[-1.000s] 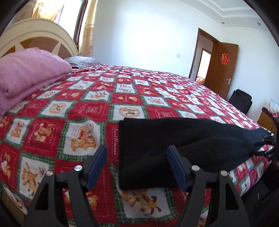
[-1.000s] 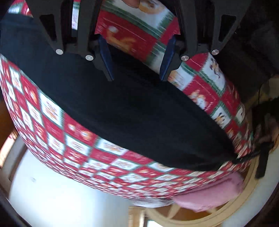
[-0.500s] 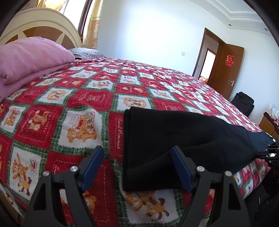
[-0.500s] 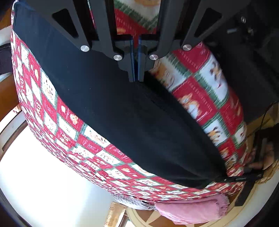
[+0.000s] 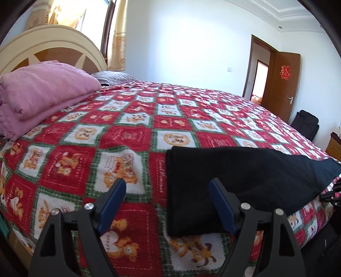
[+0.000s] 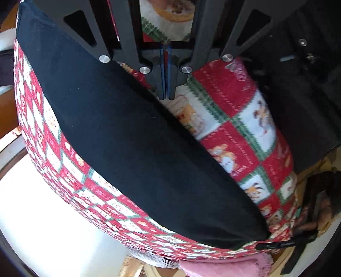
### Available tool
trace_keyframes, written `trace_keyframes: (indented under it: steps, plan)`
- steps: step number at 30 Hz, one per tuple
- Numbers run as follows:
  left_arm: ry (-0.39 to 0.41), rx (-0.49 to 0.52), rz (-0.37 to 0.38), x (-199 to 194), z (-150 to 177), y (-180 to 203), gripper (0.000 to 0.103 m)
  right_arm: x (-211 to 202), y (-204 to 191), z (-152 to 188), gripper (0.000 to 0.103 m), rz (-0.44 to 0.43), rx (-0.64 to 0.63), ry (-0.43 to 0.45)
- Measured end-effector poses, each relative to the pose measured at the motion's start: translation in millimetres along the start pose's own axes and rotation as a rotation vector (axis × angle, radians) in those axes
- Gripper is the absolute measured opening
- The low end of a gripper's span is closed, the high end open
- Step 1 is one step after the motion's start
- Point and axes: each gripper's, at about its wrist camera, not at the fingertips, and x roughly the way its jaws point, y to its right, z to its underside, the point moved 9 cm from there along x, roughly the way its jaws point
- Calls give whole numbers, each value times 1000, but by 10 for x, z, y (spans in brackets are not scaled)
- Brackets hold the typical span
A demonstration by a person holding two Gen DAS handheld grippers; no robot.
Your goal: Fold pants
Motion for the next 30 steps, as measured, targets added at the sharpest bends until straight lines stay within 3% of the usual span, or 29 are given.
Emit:
trace_keyframes:
  steps: [4,12,13,14,15,16,20,22,24,27,30]
  plan:
    - [-27,18,-53,58,43,-26,83,-117,-127,-242,2,-63,10,68]
    - [-5,33,-37,67,-212,33,84,39,-764,-1076,7,-200,-89,167]
    - [-2,33,-50,110,-265,11,84,80,-828,-1154,18,-222,-91,168]
    - [-4,39,-55,156,-300,19,84,95,-906,-1225,41,-248,-87,172]
    - [-12,46,-56,206,-322,23,84,123,-973,-1312,50,-280,-79,180]
    - [-26,54,-60,261,-334,33,84,134,-1036,-1382,52,-312,-70,191]
    - [-129,112,-125,587,-298,43,84,161,-1269,-1649,52,-383,-61,228]
    - [-173,100,-131,716,-268,-11,90,196,-1362,-1761,52,-411,-49,238]
    - [-178,44,-130,774,-292,-121,99,307,-1439,-1814,52,-435,-32,219]
    - [-183,-26,-95,823,-296,-259,101,501,-1606,-1710,51,-482,-37,121]
    - [-171,-55,-78,776,-284,-288,101,428,-1625,-1690,51,-490,-50,131]
